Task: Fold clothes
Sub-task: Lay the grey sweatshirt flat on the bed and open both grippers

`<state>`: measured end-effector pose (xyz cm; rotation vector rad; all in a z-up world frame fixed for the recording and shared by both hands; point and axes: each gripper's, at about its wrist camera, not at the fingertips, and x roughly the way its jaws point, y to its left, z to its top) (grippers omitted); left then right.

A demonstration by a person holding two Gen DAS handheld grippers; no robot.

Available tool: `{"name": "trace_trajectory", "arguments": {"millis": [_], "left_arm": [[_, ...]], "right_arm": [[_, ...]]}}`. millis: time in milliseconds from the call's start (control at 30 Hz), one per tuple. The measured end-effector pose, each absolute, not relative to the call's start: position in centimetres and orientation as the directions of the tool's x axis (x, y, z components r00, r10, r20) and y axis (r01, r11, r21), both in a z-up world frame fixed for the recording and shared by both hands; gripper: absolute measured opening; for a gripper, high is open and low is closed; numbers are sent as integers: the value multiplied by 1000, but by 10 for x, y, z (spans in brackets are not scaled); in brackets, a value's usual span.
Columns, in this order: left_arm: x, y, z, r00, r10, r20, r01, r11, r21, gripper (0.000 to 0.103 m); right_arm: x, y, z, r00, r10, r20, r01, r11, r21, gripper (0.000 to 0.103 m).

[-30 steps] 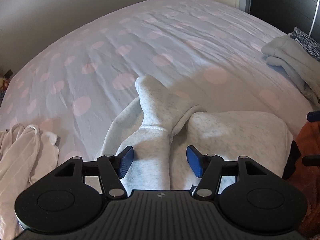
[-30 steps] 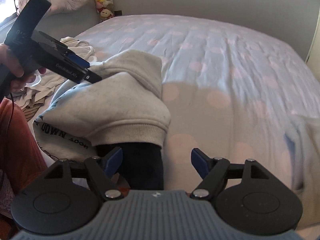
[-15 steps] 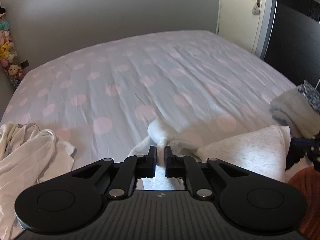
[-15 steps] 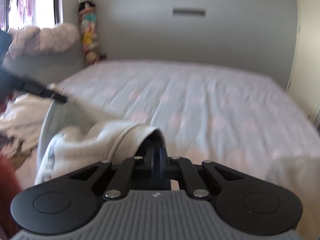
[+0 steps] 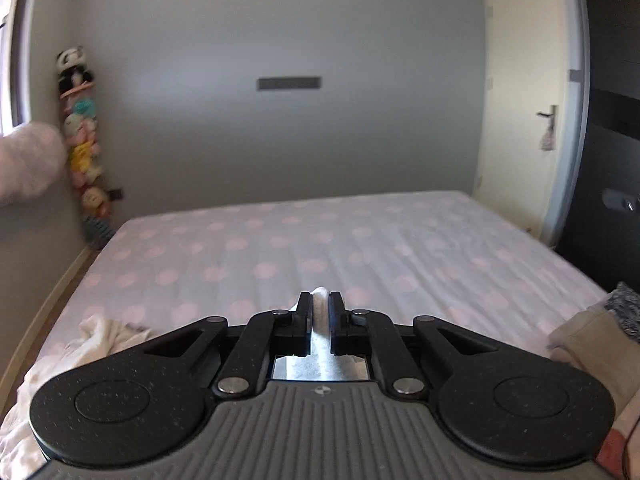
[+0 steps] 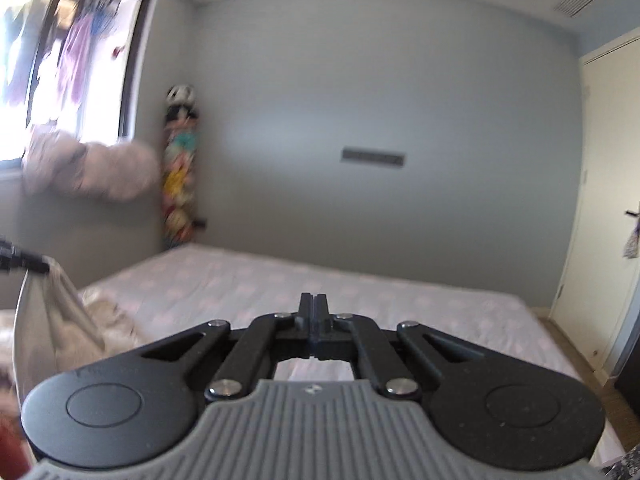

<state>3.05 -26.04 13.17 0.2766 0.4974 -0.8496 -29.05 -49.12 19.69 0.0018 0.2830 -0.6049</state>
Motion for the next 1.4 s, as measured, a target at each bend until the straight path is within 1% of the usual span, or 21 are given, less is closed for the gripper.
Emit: {"name": "trace_trajectory", "arguments": {"millis": [200,333,400,467,500,533,567,600,667,700,800,833,900,933,1000,1067,1167,1200,1333,1367,1400], "left_arm": [[93,-196,58,618,-382,-688,609,785,112,6],[127,-156,19,597,-242,-765,515,846,135,3],[136,-139,3,613,-143,-777,464,861,208,0],[136,-123,-5,609,-113,-785,454,861,229,0],[136,-115,-9,606,-101,-789,451,861,236,0],[137,-109,-8,582,-137,-802,468,863,192,0],[135,-106,-7,564,-170,-808,489,857,161,0],[133,-107,-5,561,-192,-805,515,842,158,0],[132,-117,-2,551,-241,-799,576,803,155,3],[132,-126,-1,540,-271,-797,611,778,150,11],[133,-154,-3,487,-356,-798,704,701,117,29],[132,-165,-6,470,-373,-800,731,672,116,32],[131,-182,-14,432,-399,-809,777,620,110,47],[131,-189,-21,411,-408,-815,795,598,101,48],[131,-203,-33,367,-424,-828,828,554,83,48],[131,-217,-45,321,-437,-840,859,508,64,49],[130,-237,-64,252,-452,-856,899,436,34,56],[131,-243,-70,246,-452,-857,898,439,27,61],[140,-260,-91,231,-419,-878,885,465,11,63],[143,-264,-97,218,-408,-886,878,478,-4,63],[145,-266,-101,203,-403,-893,870,492,-24,62]], "right_arm": [[-260,-495,105,764,-400,-507,482,876,35,3],[-235,-499,59,722,-321,-613,447,892,59,6],[-225,-497,38,700,-279,-657,428,901,73,6],[-210,-499,21,682,-238,-692,402,912,83,7],[-204,-500,13,672,-220,-707,390,917,85,12],[-203,-497,5,662,-206,-720,379,921,85,16],[-198,-498,0,656,-192,-730,369,925,88,26],[-196,-500,-7,651,-175,-739,354,931,92,32],[-187,-501,-17,639,-145,-755,327,940,96,32],[-182,-501,-22,629,-136,-766,316,944,92,34],[-165,-506,-36,604,-119,-788,286,955,75,37],[-162,-509,-40,598,-111,-794,277,958,75,38],[-157,-514,-47,586,-97,-804,262,962,75,41],[-156,-516,-50,581,-91,-809,257,964,75,42],[-153,-522,-57,572,-77,-817,240,968,78,54],[-149,-527,-65,561,-61,-825,223,972,80,58],[-142,-537,-80,549,-24,-836,218,969,116,65],[-140,-540,-86,547,-6,-837,223,965,139,67],[-129,-546,-110,529,50,-847,241,948,207,65],[-126,-546,-116,524,61,-850,245,945,218,63],[-125,-545,-120,517,68,-853,250,941,226,50]]}}
